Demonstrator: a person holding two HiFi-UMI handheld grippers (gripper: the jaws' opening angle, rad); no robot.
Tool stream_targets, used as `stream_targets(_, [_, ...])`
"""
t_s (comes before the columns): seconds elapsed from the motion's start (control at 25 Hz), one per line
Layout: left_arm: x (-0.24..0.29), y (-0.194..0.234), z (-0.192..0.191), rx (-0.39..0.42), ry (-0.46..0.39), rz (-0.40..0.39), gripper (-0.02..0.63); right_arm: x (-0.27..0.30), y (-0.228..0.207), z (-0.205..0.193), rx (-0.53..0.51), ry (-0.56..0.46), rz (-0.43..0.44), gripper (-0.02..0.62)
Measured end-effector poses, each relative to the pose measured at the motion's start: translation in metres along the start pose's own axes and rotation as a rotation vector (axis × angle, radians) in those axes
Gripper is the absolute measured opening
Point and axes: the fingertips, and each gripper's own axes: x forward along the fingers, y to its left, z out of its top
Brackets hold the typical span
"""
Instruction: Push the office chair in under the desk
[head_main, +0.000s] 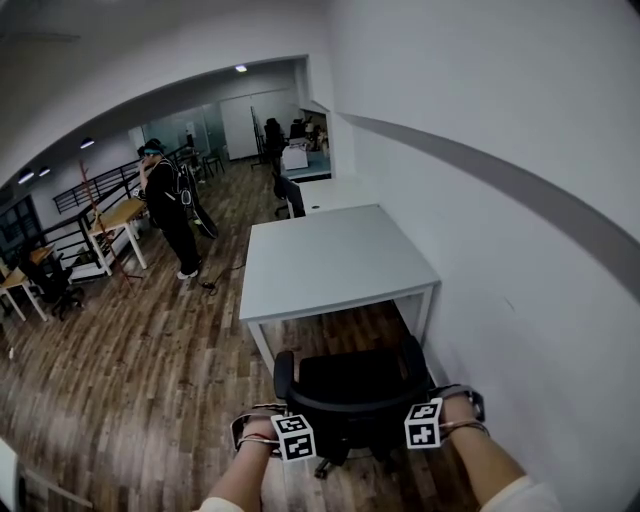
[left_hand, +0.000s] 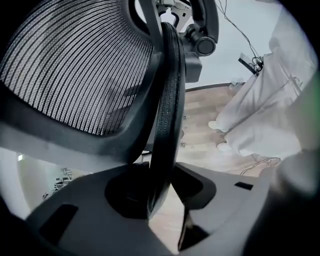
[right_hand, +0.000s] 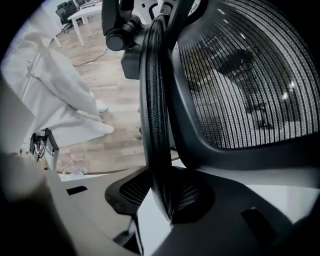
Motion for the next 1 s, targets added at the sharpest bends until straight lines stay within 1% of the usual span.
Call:
stream_targets(0.12, [0.002, 0.009, 0.003, -0.013, 0.009, -0.01, 0.133, 0.005, -0.013, -0.003, -0.014, -0.005, -0.011, 0.132])
stream_targets(0.64, [0.014, 0.048, 0.01, -0.039, -0.003, 0.001, 0.135, 0.025, -0.058, -0.003, -0.046, -0.019, -0.023, 0.132])
stream_targets(0.84, [0.023, 0.073, 0.012, -0.041, -0.001, -0.013, 0.135, 0.035, -0.084, -0.001, -0.049, -0.021, -0.028, 0.131])
stream_targets(1.0, [0.034, 0.09, 0.01, -0.04, 0.001, -0.019, 0.135, 0.044, -0.103, 0.0, -0.05, 0.0, -0.027, 0.13])
